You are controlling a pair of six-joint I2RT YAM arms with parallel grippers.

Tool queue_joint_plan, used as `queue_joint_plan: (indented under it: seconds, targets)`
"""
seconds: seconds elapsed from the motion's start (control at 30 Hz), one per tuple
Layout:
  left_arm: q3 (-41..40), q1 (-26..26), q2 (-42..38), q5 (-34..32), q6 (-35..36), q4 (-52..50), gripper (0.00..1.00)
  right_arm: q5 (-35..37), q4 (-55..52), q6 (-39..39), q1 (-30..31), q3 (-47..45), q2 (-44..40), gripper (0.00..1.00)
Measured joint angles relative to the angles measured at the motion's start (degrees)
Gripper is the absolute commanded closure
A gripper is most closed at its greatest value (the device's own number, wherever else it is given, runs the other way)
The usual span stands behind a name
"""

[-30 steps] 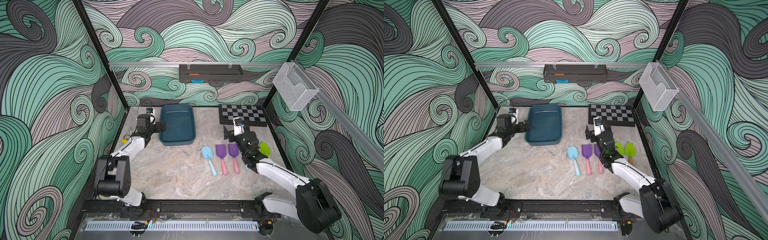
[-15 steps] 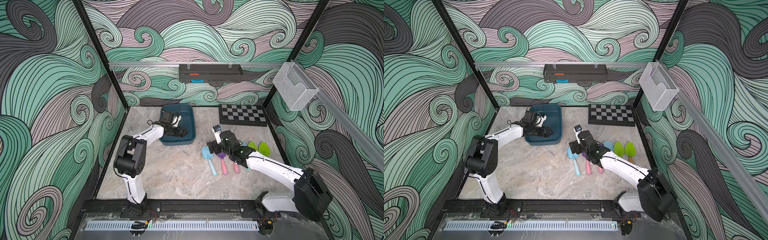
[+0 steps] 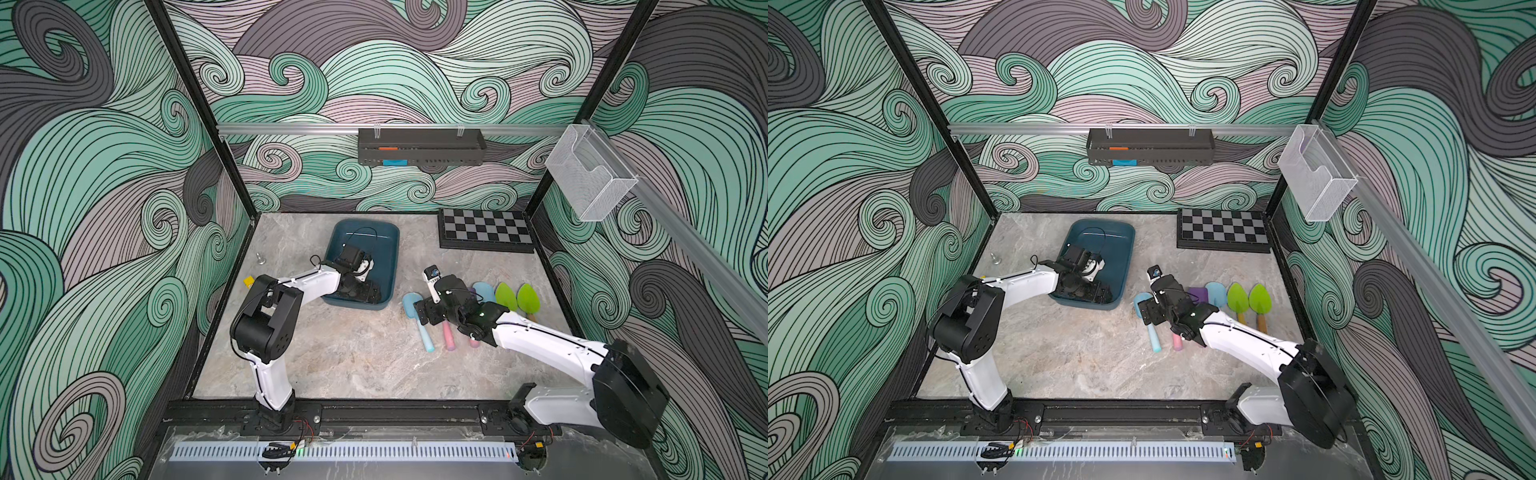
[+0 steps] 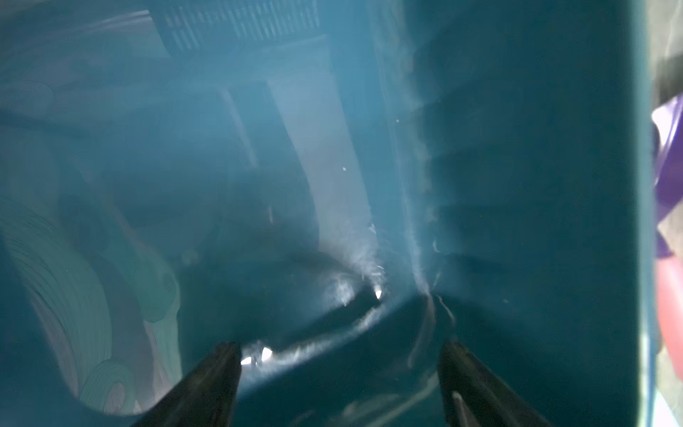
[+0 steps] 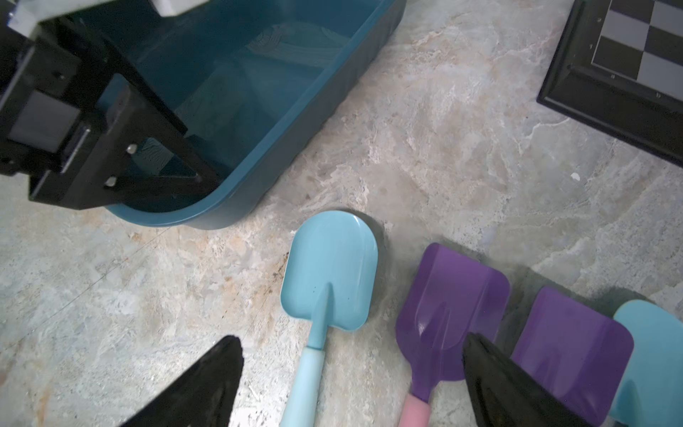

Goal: Put the shovel into the storage box
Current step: Move the storage box to the center of the board, then pick up the shovel from the center of the board.

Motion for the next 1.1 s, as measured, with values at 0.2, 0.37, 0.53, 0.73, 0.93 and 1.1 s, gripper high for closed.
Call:
queue_joint_plan:
  seconds: [0.2, 0.37, 0.53, 0.73, 0.93, 1.1]
  targets:
    - [-4.55, -4.04, -4.07, -1.29, -2.29, -0.24, 0.12, 0.07, -2.56, 3.39, 2.62, -3.19, -1.99, 0.03]
    - [-5.42, -8.37, -4.50, -1.66, -4.07, -0.35, 0.12, 0.11, -4.09, 5.70, 4.63, -5.33, -2.03, 0.03]
    - [-5.40, -11.10, -4.59, -2.80, -5.60, -0.31, 0.11, 0.20, -5.44, 7.37, 6.73, -5.49, -2.03, 0.07]
    - [-4.31, -11.43, -4.92, -7.74, -7.30, -1.18, 0.09, -0.24, -5.88, 8.98, 7.89, -5.49, -1.62, 0.20]
    - [-3.52, -11.43, -11.06, -14.32, -8.85, -1.29, 0.06, -1.22, -5.46, 9.99, 7.93, -5.49, 2.69, 0.26]
    - [-3.54, -11.43, -16.33, -16.83, -9.79, -0.28, 0.05, -2.43, -4.46, 10.82, 8.00, -5.49, 6.93, 0.35]
